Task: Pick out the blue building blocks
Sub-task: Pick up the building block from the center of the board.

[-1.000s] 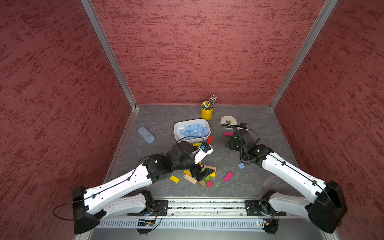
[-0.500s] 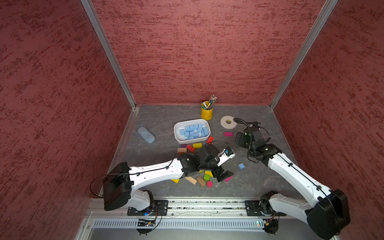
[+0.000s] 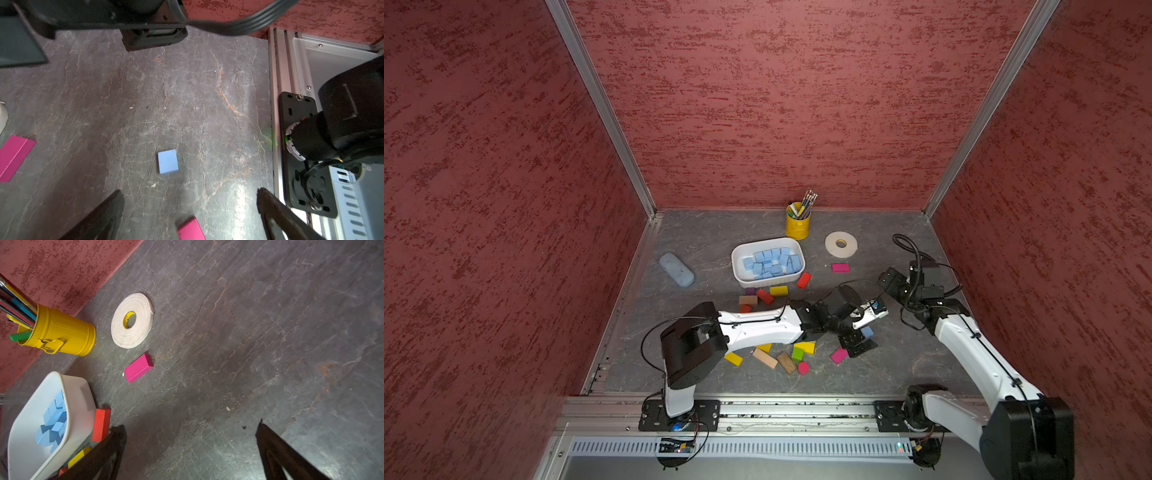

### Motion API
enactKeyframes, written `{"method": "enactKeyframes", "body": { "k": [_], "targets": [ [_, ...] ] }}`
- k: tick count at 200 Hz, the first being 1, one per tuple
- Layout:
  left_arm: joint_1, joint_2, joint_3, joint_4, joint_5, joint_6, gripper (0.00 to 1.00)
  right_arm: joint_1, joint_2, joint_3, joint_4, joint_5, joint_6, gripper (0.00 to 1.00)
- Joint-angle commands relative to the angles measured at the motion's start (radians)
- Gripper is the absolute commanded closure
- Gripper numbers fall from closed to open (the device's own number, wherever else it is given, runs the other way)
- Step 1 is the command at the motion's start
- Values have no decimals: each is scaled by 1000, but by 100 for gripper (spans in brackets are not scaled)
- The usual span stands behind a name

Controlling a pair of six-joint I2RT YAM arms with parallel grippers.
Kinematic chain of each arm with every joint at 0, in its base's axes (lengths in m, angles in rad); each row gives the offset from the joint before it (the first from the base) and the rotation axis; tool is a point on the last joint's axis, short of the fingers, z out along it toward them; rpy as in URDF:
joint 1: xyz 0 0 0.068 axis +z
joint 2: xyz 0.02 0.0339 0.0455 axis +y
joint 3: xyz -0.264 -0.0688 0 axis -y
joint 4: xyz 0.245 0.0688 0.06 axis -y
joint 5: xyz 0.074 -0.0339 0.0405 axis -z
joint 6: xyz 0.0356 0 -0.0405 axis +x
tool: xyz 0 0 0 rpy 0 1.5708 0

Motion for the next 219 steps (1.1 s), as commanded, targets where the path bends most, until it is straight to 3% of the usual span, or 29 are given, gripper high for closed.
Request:
{"method": "enactKeyframes", "body": {
  "k": [1, 104, 121, 219],
  "targets": [
    [-4, 63, 78, -77, -9, 24, 1, -33, -39, -10, 49, -71, 12, 1],
    [-7, 284, 295, -221, -34, -19, 20, -60, -105, -26, 29, -71, -22, 1],
    [-7, 310, 325, -239, -52, -23, 30, -61, -110, -29, 25, -68, -22, 1],
    [-11, 406, 403, -271, -94, -37, 51, -62, -132, -28, 6, -74, -18, 2]
  ]
}}
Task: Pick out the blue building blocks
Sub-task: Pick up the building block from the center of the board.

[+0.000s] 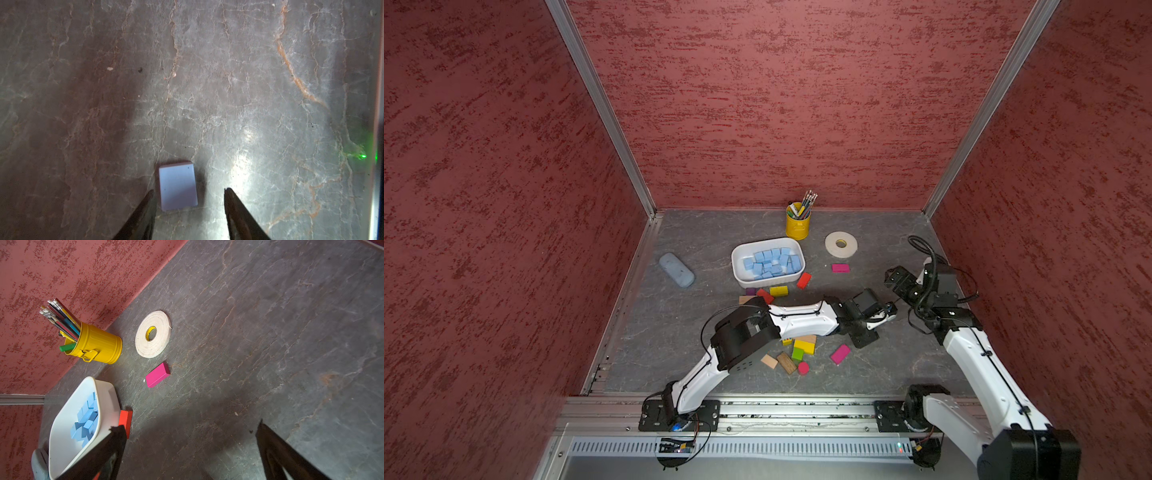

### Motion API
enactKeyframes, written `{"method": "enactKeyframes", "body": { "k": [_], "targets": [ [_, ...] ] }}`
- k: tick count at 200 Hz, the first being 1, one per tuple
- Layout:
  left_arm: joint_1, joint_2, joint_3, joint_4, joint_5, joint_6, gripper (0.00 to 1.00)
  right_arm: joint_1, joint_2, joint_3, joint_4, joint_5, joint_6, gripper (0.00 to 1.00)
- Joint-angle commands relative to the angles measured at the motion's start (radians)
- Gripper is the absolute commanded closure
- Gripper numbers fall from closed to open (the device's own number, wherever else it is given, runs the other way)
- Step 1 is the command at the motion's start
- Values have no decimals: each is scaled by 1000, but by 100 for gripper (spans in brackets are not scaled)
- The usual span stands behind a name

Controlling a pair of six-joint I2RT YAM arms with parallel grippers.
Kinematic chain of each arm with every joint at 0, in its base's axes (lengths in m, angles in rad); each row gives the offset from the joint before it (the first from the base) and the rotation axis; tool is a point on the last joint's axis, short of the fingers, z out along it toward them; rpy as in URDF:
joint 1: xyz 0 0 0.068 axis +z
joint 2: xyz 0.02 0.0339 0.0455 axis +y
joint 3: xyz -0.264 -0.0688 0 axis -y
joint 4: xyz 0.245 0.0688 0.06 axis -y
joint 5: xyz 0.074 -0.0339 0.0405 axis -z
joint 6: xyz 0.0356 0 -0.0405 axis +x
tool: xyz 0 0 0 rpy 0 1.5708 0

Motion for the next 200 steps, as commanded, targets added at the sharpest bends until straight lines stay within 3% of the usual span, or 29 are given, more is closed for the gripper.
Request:
{"method": "enactKeyframes", "body": {
  "k": [1, 63, 87, 126, 200],
  "targets": [
    [-8, 39, 30, -10, -14, -8, 51, -6, -16, -6, -7, -3, -5, 1],
    [-15, 75, 51, -20, -37, -3, 59, -7, -23, -12, -10, -3, -10, 1],
    [-15, 74, 53, -24, -39, -3, 73, -8, -26, -15, -9, -3, -11, 2],
    [-18, 42, 28, -9, -50, -9, 88, -8, -31, -16, -9, -4, -10, 1],
    [-17, -205, -179, 131, -99, -8, 95, -8, -58, -19, -4, -9, -22, 1]
  ]
}}
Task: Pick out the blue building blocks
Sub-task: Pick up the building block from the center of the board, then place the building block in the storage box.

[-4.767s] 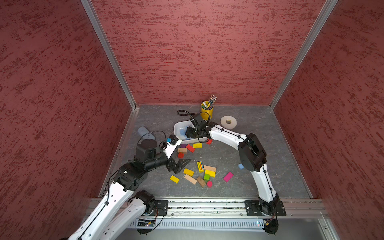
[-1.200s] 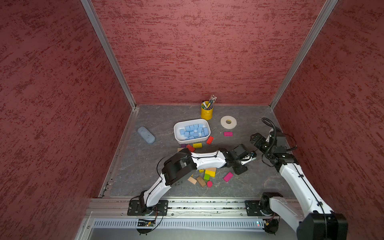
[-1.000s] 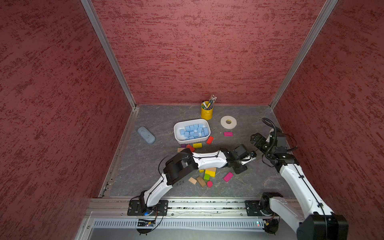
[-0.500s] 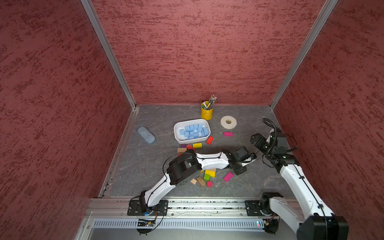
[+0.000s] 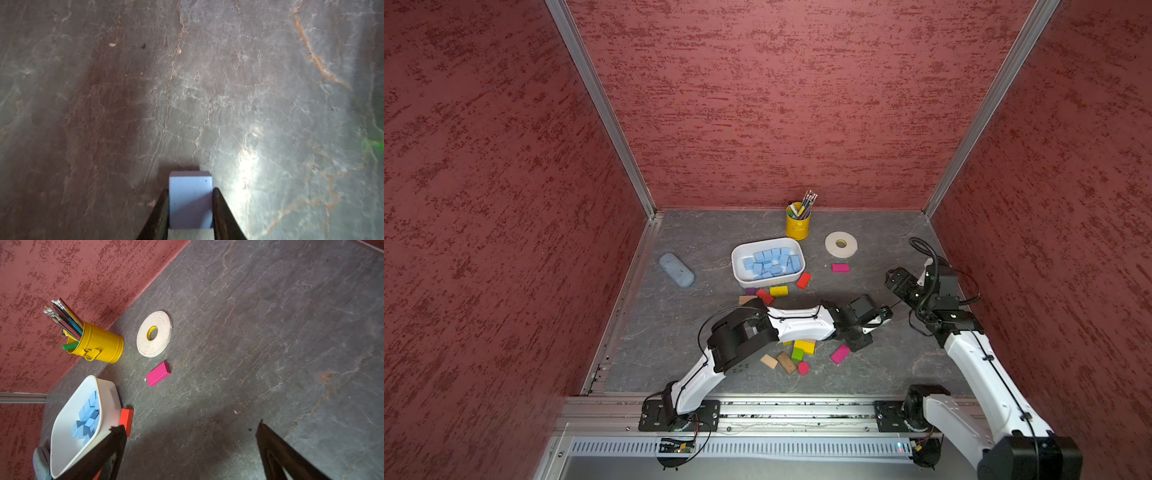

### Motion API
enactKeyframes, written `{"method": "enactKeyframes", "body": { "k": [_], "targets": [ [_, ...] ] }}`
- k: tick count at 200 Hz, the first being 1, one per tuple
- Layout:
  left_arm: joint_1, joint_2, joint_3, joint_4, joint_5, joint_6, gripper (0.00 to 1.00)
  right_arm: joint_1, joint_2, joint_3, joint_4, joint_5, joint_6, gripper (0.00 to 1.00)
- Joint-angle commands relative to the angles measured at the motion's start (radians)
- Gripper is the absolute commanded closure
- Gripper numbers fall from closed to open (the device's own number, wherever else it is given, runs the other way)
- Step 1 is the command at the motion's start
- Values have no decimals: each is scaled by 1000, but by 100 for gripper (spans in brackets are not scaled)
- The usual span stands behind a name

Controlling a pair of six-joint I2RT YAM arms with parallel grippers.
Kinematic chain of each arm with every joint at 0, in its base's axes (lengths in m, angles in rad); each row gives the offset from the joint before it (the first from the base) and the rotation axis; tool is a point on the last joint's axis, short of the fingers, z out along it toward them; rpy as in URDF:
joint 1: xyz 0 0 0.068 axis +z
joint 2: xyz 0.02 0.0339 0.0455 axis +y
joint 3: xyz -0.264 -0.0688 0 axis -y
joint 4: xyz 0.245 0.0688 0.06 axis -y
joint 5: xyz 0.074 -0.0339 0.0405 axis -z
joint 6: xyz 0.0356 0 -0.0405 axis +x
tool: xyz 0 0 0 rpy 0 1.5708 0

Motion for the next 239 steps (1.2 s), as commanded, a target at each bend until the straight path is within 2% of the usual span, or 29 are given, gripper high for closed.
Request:
{"method": "enactKeyframes", "body": {
  "k": [1, 80, 130, 195, 239],
  "targets": [
    [-1, -130, -55, 93, -35, -2, 95, -7, -24, -10, 4, -9, -15, 1],
    [39, -409, -227, 129, -64, -24, 97, -6, -55, -19, 32, -39, -32, 1],
    [121, -601, -318, 108, -62, -57, 98, -7, -63, -38, 75, -96, -40, 1],
    [349, -837, -464, 103, -17, -163, 97, -7, -55, -85, 188, -262, -38, 2],
    [515, -888, -528, 107, 50, -222, 97, -6, -34, -113, 259, -364, -29, 1]
  ]
}}
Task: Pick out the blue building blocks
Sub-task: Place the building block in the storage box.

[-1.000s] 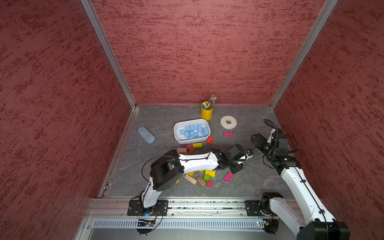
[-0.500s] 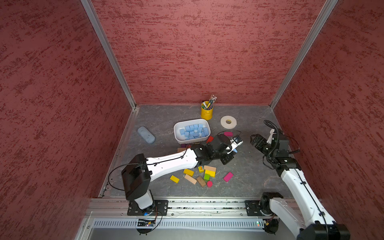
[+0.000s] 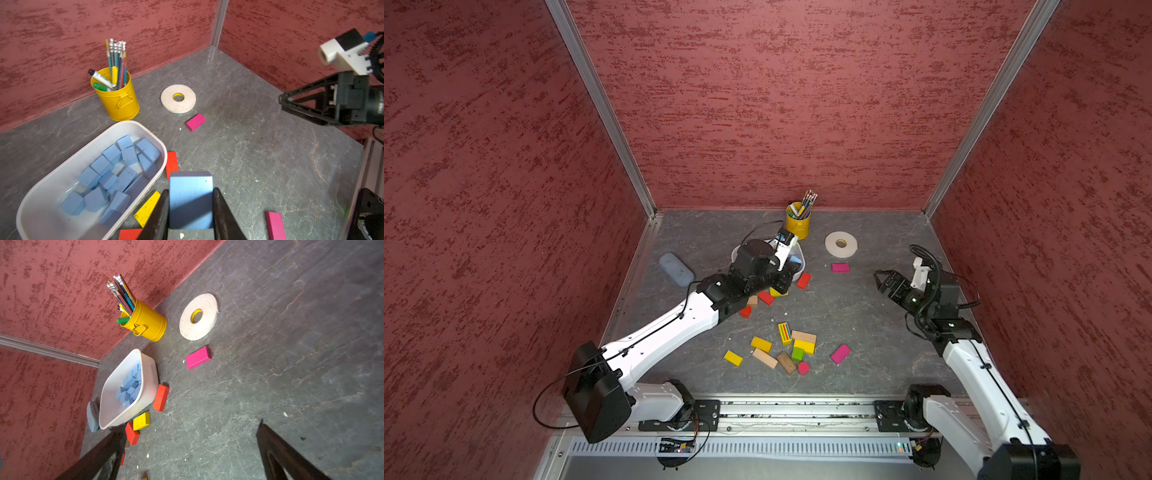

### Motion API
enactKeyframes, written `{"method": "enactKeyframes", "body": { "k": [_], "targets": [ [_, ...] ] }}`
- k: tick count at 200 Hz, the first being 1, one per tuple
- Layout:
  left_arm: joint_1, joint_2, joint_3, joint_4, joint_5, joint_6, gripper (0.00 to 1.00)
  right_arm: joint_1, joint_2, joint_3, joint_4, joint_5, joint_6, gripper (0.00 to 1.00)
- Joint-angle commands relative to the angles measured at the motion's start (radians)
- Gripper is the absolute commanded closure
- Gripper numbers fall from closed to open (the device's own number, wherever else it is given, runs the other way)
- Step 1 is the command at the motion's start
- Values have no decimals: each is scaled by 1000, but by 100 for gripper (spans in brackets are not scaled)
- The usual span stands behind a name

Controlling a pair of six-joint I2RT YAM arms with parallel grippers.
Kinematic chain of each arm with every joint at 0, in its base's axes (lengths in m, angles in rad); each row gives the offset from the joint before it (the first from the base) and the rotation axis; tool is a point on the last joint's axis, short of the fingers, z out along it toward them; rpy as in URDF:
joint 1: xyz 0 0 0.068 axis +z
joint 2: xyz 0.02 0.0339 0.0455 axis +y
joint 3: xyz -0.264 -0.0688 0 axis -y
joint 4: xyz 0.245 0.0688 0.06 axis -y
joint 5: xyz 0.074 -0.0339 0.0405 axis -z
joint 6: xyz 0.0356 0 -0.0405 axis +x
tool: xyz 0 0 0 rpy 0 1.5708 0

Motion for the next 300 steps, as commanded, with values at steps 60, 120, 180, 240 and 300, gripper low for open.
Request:
{"method": "enactKeyframes", "body": {
  "k": [60, 120, 180, 240, 300],
  "targets": [
    [243, 61, -37, 18, 93, -125, 97, -3, 54, -40, 163, -221, -2, 1],
    [351, 218, 5, 47, 147, -176, 96, 16, 61, -44, 183, -272, -11, 1],
    [372, 386, 78, 74, 174, -206, 91, 41, 54, -49, 187, -293, -19, 1],
    [371, 516, 161, 91, 209, -226, 83, 110, 67, -46, 190, -312, -39, 1],
    [365, 578, 207, 74, 226, -232, 71, 205, 76, -42, 224, -315, -52, 1]
  ]
}}
